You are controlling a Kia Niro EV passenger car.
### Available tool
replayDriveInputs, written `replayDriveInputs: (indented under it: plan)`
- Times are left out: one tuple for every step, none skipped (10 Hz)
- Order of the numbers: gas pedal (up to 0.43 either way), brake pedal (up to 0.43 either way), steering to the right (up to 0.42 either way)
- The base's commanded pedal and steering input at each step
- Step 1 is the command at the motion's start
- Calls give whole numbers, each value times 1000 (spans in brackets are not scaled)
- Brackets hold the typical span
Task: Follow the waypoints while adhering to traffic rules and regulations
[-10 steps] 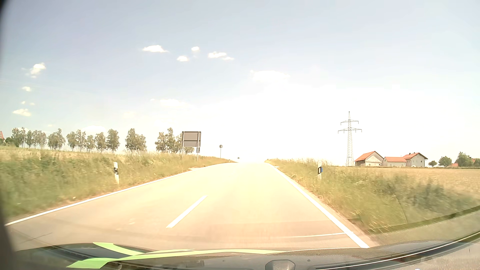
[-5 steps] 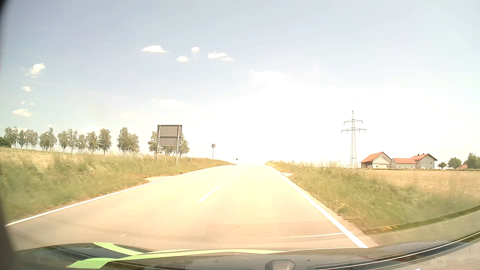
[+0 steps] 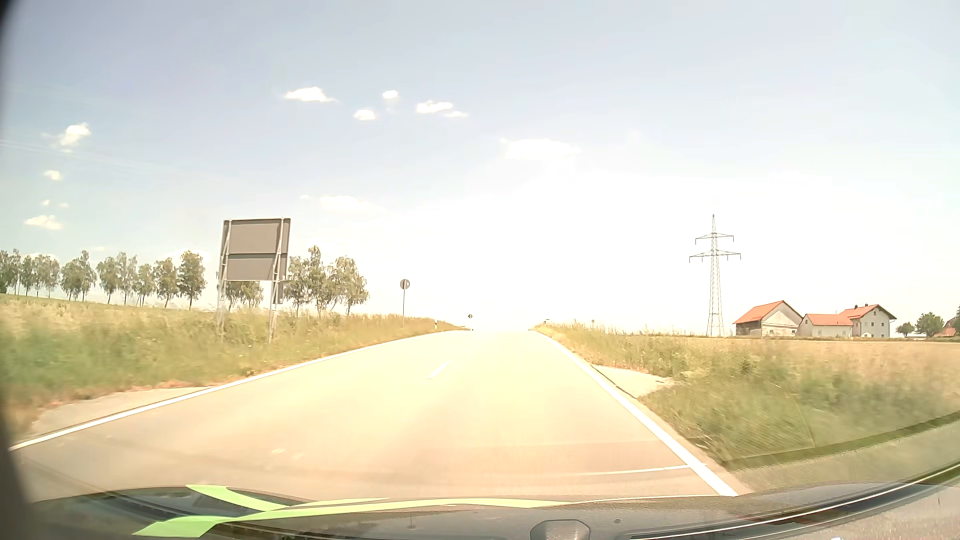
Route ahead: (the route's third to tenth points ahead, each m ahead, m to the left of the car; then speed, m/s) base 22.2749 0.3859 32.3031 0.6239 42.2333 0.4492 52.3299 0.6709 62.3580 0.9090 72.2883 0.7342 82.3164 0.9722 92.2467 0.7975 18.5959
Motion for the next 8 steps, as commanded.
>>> replayDriveInputs:
  plan:
    - [248, 0, 0]
    - [248, 0, 0]
    - [248, 0, 0]
    - [248, 0, 0]
    - [248, 0, 1]
    - [248, 0, 1]
    - [248, 0, 1]
    - [248, 0, 1]
